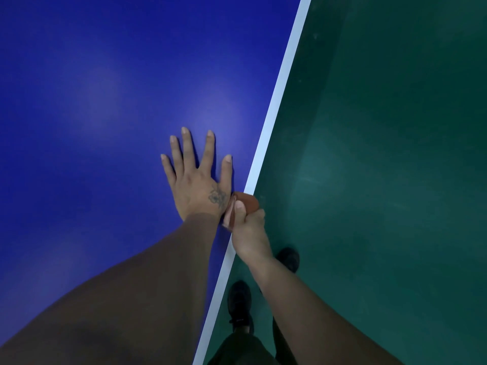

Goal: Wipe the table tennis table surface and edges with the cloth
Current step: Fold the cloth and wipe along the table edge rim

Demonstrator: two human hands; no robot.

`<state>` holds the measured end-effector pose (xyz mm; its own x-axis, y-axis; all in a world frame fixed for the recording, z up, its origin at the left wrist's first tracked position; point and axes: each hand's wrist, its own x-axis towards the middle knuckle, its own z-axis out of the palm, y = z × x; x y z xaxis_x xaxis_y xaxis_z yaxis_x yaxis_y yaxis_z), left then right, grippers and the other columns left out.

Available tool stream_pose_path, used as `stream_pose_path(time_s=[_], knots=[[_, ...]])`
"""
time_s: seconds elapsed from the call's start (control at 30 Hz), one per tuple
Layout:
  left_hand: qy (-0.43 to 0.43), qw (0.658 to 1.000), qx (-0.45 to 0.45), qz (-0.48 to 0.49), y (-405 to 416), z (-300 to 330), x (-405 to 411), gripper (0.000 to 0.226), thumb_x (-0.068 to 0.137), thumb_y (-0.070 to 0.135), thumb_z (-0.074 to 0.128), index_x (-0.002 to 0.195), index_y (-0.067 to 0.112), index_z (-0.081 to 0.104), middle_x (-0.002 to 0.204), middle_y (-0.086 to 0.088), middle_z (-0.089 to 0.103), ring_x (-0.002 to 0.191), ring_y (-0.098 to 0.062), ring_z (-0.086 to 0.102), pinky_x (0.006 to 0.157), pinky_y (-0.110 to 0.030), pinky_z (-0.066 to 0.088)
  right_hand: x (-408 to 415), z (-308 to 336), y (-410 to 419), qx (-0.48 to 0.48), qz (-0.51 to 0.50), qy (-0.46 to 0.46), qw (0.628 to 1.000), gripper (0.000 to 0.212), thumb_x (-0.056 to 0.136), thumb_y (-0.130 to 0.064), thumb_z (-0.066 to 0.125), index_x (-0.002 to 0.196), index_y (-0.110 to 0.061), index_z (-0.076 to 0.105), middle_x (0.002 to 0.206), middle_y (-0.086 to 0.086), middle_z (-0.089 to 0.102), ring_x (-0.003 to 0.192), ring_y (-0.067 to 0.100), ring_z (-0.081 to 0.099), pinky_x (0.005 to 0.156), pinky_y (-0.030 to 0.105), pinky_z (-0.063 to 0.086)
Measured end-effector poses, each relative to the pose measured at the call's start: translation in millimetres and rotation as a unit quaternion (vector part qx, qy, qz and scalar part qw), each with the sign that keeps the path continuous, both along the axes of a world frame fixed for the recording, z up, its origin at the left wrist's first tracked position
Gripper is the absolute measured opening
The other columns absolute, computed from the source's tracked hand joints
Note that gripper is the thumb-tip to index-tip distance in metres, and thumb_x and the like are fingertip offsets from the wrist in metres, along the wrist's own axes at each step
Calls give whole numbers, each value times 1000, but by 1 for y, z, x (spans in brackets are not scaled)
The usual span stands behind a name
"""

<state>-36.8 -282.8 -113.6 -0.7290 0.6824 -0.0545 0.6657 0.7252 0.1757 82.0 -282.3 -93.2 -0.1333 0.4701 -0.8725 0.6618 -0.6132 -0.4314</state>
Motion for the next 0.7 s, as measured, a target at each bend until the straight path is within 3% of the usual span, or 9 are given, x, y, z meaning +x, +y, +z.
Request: stream_pose_path(time_s=[0.23, 0.43, 0.7], knots=[[15, 1000, 17, -6, 0, -4, -1, 64, 110, 62, 37, 168, 36, 33, 180, -8, 13, 167, -31, 7, 135, -55, 4, -22, -9, 70, 39, -13, 5, 999, 67, 106, -62, 32, 143, -7, 35, 145, 14, 52, 121, 30, 59, 89, 34, 41], [18, 1000, 7, -8, 1, 0, 1, 64, 111, 61, 34, 169, 34, 31, 180, -9, 13, 167, -32, 6, 134, -56, 5, -45, -7, 152, 81, -19, 13, 996, 68, 106, -63, 32, 142, -6, 37, 120, 5, 57, 90, 19, 56, 76, 32, 39], [24, 1000, 13, -9, 0, 0, 1, 64, 111, 61, 34, 168, 34, 32, 180, -9, 14, 167, -32, 7, 134, -57, 7, -39, -6, 137, 68, 8, 4, 998, 64, 107, -57, 40, 141, -4, 36, 137, 15, 59, 114, 28, 61, 89, 33, 43]])
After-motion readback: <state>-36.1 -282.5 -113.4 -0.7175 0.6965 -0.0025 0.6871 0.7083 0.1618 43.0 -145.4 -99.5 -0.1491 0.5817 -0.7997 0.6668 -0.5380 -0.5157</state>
